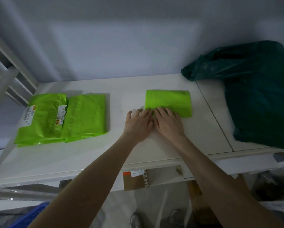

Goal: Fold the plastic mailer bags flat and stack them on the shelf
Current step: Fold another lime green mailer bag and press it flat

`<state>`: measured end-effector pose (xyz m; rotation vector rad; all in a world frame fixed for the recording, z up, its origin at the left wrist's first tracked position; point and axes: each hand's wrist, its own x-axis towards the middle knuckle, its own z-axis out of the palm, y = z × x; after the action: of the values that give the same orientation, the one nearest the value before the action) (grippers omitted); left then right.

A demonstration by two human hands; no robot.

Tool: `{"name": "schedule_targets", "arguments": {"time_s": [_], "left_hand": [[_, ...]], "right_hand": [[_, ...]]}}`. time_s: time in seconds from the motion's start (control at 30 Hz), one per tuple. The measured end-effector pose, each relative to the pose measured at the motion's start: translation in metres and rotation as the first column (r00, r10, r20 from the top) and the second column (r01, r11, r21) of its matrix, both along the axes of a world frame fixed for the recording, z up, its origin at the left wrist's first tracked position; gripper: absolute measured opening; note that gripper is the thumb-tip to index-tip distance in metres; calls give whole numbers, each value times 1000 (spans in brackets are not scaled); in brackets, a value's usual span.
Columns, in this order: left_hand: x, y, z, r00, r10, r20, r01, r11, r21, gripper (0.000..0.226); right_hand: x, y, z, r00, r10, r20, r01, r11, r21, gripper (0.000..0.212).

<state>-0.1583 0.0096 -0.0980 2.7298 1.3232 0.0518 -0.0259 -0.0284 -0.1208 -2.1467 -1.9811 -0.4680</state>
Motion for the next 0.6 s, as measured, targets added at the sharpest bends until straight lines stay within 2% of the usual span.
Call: {"name": "schedule_targets", "arguments": {"time_s": [0.2, 0.37, 0.5, 0.6], "left_hand": [[0, 2, -2, 1000, 1, -7, -1, 1000, -4, 49], [-1, 3, -8, 1000, 2, 0, -2, 1000, 2, 55], [-2, 2, -10, 1000, 4, 29, -4, 1000, 21, 85], [-2, 2, -11, 999, 15, 39, -16, 1000, 24, 86]], "right_hand": [[11, 0, -5, 998, 15, -54, -15, 1000, 2, 50], [24, -14, 2, 998, -39, -46, 40, 999, 32, 51], [40, -26, 2, 997, -67, -31, 66, 998, -22, 51], [40, -28, 1, 994, -82, -75, 77, 995, -61, 52]]}}
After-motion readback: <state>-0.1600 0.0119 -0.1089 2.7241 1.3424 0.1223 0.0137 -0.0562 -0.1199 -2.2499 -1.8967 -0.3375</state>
